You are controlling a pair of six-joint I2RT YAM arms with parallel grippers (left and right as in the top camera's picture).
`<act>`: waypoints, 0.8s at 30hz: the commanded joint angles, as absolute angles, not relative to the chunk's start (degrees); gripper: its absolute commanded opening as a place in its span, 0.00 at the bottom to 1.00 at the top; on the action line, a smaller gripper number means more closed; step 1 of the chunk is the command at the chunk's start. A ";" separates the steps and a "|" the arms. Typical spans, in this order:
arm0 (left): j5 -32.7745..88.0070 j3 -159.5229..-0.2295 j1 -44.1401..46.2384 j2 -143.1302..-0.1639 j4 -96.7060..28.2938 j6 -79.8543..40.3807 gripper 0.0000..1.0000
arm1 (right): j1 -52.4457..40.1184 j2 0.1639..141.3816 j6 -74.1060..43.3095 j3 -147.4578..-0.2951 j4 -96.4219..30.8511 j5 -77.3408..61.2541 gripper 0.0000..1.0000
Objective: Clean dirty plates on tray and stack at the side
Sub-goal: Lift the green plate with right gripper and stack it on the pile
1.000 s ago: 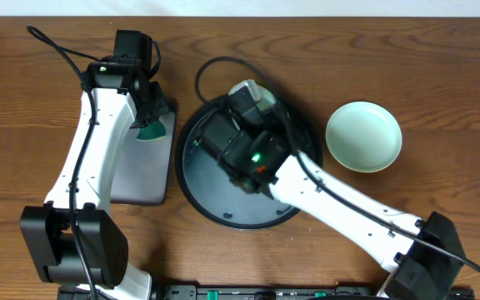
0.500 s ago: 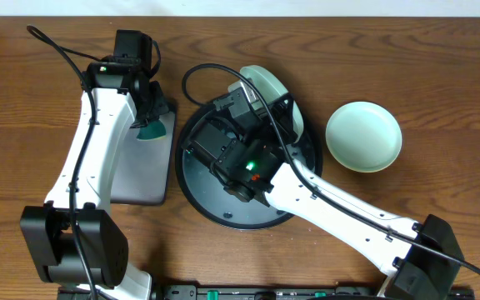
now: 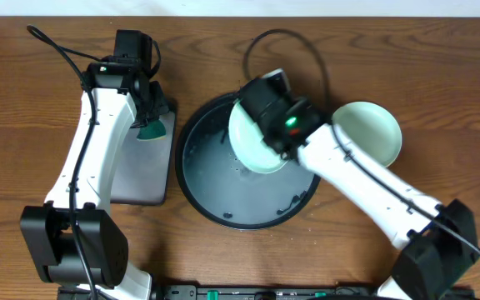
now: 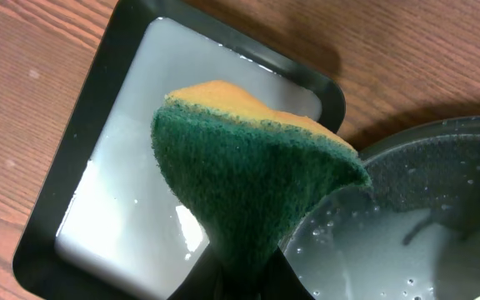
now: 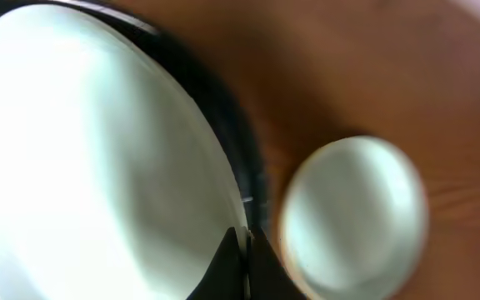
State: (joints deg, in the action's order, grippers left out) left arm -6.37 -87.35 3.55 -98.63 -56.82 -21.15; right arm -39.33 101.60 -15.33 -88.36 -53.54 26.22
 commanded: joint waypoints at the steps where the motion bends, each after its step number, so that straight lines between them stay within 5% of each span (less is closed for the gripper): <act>1: -6.90 -88.40 3.49 -98.15 -56.99 -21.69 0.08 | -32.93 97.84 -17.06 -88.18 -52.93 6.17 0.01; 9: -6.90 -88.40 3.49 -98.15 -56.99 -21.69 0.08 | -17.19 93.67 -15.09 -88.18 -54.61 -7.53 0.01; 24: -6.90 -88.40 3.49 -98.15 -56.99 -21.67 0.08 | 7.68 93.73 -14.94 -80.34 -56.31 -3.20 0.01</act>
State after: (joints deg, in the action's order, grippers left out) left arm -6.37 -87.37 3.57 -98.63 -56.82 -21.17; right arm 5.17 94.24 -15.64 -83.59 -57.32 -4.84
